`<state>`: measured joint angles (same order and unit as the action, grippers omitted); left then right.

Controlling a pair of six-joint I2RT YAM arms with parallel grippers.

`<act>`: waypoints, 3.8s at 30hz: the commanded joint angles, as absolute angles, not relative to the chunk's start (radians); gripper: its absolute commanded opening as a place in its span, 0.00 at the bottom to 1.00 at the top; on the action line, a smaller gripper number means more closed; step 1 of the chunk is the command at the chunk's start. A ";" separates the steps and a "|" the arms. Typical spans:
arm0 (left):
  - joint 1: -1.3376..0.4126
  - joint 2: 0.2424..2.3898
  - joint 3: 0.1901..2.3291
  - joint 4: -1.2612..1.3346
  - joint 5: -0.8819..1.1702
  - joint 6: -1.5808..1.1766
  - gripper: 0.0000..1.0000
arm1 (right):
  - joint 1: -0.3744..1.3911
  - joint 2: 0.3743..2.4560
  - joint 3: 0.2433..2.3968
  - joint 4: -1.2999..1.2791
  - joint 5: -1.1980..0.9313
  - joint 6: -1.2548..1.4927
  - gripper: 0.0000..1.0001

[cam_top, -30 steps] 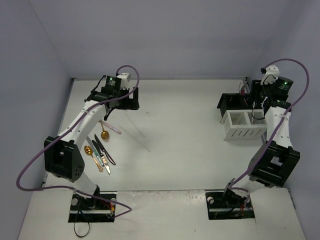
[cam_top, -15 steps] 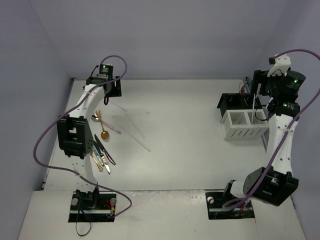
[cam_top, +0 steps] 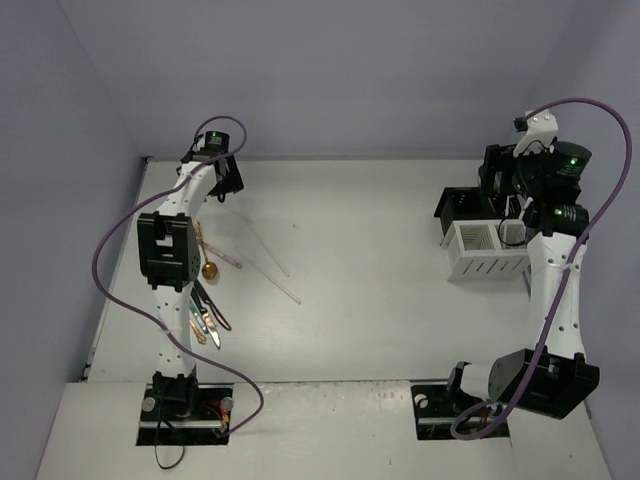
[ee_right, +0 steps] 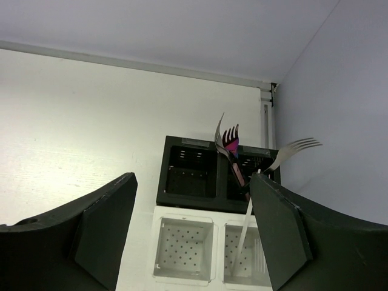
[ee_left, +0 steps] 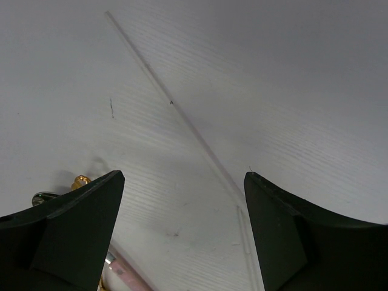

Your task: Sort the eating utensils into containers

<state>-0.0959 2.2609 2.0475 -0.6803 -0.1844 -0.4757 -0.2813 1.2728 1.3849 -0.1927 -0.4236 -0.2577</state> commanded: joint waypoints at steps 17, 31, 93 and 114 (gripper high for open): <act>-0.096 2.386 2.177 -0.674 -0.125 -0.624 0.76 | -0.264 1.252 1.427 -0.195 -0.421 -0.262 0.72; -0.091 2.389 2.153 -0.658 -0.013 -0.594 0.33 | -0.261 1.245 1.423 -0.198 -0.434 -0.261 0.71; -0.360 1.463 1.185 0.221 0.782 -0.503 0.00 | 0.321 1.726 1.619 0.138 -0.884 0.478 0.89; -0.394 1.437 1.163 0.186 0.775 -0.513 0.00 | 0.362 1.801 1.669 0.184 -0.891 0.509 0.02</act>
